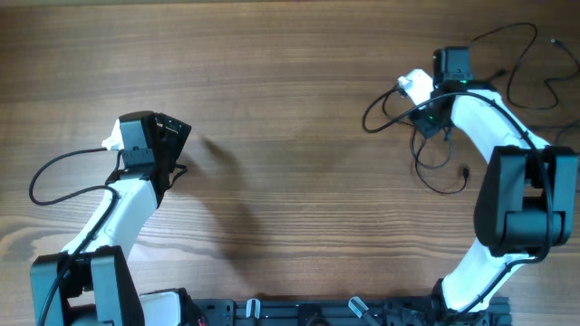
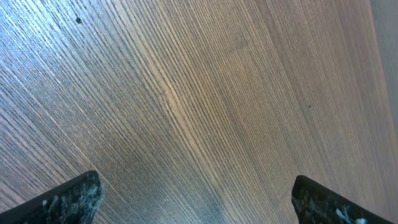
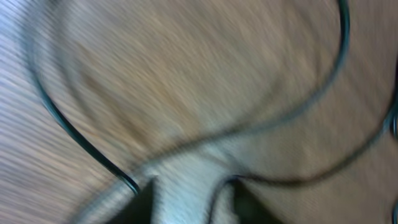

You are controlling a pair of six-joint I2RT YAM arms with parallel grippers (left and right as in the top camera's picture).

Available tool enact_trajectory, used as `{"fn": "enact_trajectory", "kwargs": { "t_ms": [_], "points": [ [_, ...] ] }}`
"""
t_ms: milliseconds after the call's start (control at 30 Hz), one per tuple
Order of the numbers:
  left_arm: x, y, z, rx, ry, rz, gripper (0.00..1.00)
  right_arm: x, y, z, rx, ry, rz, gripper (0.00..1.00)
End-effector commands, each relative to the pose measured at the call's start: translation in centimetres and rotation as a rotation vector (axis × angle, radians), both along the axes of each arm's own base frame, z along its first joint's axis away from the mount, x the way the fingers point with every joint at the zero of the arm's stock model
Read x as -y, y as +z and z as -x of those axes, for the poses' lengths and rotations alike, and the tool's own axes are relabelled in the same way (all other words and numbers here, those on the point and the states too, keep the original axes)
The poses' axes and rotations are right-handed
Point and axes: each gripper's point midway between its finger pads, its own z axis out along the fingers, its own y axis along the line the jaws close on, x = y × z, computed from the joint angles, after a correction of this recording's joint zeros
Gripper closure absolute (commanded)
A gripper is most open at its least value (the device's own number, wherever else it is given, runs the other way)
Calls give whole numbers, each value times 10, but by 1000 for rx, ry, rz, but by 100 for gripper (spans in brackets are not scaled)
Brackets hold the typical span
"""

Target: Untangle cables

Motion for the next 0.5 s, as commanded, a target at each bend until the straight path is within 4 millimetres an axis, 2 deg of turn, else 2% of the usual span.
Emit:
{"fn": "enact_trajectory", "kwargs": {
  "t_ms": [0,33,67,133,267,367,400,433,467],
  "points": [
    [-4,3,0,7,8,-15,0,-33,5,-15,65,84,-30,0],
    [-4,3,0,7,8,-15,0,-30,8,-21,97,42,-16,0],
    [-4,3,0,7,8,-15,0,-20,17,-36,179,-81,3,0],
    [-4,3,0,7,8,-15,0,-6,29,-51,278,-232,0,0],
    [-4,3,0,7,8,-15,0,12,45,-70,381,-387,-121,0],
    [-4,3,0,7,8,-15,0,22,50,-79,412,-437,-261,0],
    [-4,3,0,7,8,-15,0,25,52,-81,420,-452,-315,3],
    [-4,3,0,7,8,-15,0,29,54,-84,430,-466,-368,18],
    [-4,3,0,7,8,-15,0,32,57,-86,440,-469,-415,27]
  ]
}}
